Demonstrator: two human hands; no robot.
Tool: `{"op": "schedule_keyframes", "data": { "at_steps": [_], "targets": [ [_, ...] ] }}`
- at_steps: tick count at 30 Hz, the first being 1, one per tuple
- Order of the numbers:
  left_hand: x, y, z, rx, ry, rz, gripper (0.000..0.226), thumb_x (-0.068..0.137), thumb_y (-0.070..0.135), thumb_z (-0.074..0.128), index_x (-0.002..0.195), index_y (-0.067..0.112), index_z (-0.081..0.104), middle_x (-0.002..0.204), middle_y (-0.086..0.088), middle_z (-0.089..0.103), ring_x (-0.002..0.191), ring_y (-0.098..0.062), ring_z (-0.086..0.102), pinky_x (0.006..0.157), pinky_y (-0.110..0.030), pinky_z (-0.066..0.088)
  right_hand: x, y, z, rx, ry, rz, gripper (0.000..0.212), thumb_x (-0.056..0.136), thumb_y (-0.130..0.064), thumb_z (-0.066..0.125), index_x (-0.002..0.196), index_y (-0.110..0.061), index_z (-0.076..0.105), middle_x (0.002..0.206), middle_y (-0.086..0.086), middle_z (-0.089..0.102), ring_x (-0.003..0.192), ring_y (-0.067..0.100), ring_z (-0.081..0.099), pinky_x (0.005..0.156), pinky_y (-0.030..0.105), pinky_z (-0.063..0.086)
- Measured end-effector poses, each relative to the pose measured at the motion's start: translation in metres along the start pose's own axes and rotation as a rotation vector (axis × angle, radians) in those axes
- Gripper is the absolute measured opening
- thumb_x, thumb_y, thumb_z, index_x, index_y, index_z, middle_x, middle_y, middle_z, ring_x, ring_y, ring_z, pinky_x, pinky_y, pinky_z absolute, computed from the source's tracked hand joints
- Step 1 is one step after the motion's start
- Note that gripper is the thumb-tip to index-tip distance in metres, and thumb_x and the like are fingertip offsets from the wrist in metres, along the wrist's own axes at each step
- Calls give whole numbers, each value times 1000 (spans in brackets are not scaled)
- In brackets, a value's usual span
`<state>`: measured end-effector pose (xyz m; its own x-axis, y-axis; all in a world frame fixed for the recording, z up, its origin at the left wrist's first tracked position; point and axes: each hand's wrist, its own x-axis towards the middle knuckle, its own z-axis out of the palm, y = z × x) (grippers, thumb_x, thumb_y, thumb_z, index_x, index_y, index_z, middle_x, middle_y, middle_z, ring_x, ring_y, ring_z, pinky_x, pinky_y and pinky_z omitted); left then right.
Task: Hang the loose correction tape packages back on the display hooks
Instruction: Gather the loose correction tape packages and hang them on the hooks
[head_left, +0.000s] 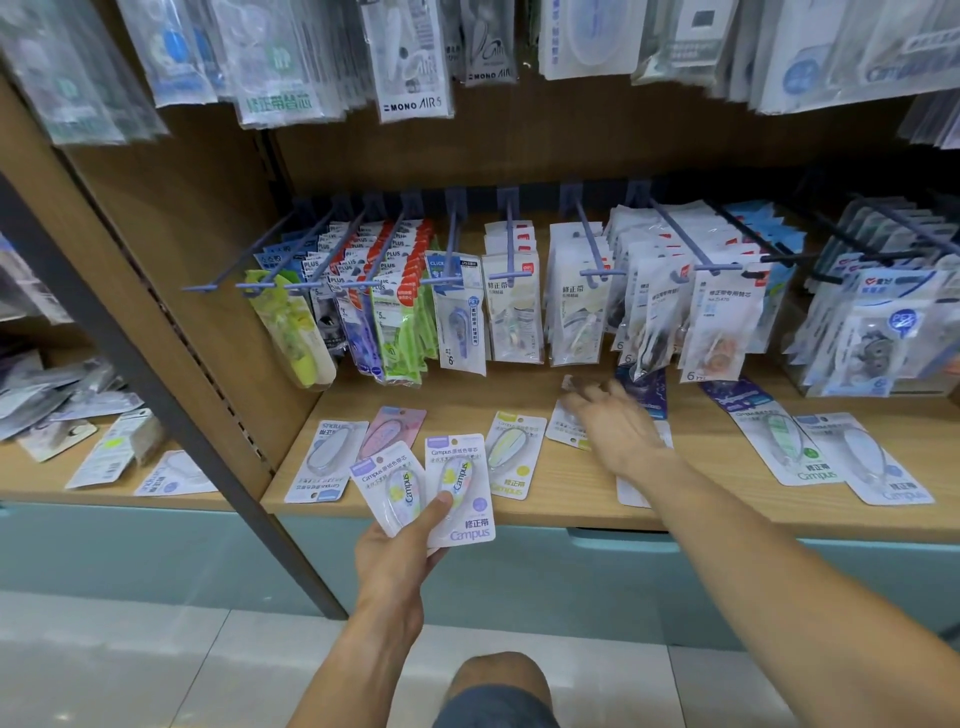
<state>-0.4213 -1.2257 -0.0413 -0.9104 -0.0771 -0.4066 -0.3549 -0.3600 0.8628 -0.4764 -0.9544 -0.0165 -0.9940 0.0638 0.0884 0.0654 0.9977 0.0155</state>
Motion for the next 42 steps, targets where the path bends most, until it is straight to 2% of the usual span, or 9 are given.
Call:
{"op": "schedule_keyframes", "data": {
  "at_steps": [4,9,13,16,20,26,29,33,42],
  "targets": [
    [0,1,-4,2,-10,4,35,82,9,87,116,7,75,106,-6,82,96,-25,79,84,-38,61,7,11,2,0,35,-81,65,89,8,59,146,-21,47,144,2,55,128,28,44,100,40,50],
    [2,0,-11,-24,20,35,36,83,8,86,117,12,73,107,-2,82,96,-22,79,77,-34,60,-24,-11,-1,371,270,-37,45,95,-11,63,139,-11,54,131,10,62,122,33,53,99,46,48],
    [1,-2,-11,-41,82,67,34,82,7,87,112,15,73,103,-1,82,93,-22,79,73,-33,60,-37,-62,-13,483,149,188,37,100,-35,53,126,-9,59,119,12,64,113,36,57,90,41,46],
    [-1,-3,-11,-43,109,73,34,82,7,87,110,16,72,101,1,82,92,-21,79,74,-34,61,-20,-92,-18,512,-7,454,46,96,-51,55,114,-10,65,116,11,67,113,35,60,80,36,46],
    [-6,-5,-14,-38,115,73,38,82,5,87,115,13,72,100,1,82,89,-20,79,70,-33,60,6,-109,-5,493,-96,710,84,73,-70,70,129,-9,56,131,12,56,122,33,49,82,38,41],
    [-11,-2,-23,-39,116,78,40,83,4,86,119,14,72,98,4,82,87,-17,80,67,-30,61,23,-117,-14,799,-185,900,96,58,-36,96,124,-5,34,126,16,55,110,31,60,71,32,49],
    [-12,2,-28,-47,129,77,37,82,4,86,116,13,72,99,1,82,86,-17,80,67,-31,60,26,-115,-13,878,-246,887,92,47,-35,98,117,-4,47,104,9,73,106,25,67,72,31,56],
    [-12,5,-32,-50,143,74,37,82,3,86,115,14,72,100,2,82,89,-19,79,71,-33,61,20,-115,-12,1173,-241,847,56,49,-21,100,89,-10,63,96,5,75,87,24,73,82,36,61],
    [-24,-2,-20,69,-4,60,35,83,10,87,115,13,72,105,-4,82,92,-21,80,72,-32,61,-80,-64,-33,1798,-274,647,53,72,-17,90,120,-6,70,104,13,79,97,31,77,85,42,60]
  ]
}}
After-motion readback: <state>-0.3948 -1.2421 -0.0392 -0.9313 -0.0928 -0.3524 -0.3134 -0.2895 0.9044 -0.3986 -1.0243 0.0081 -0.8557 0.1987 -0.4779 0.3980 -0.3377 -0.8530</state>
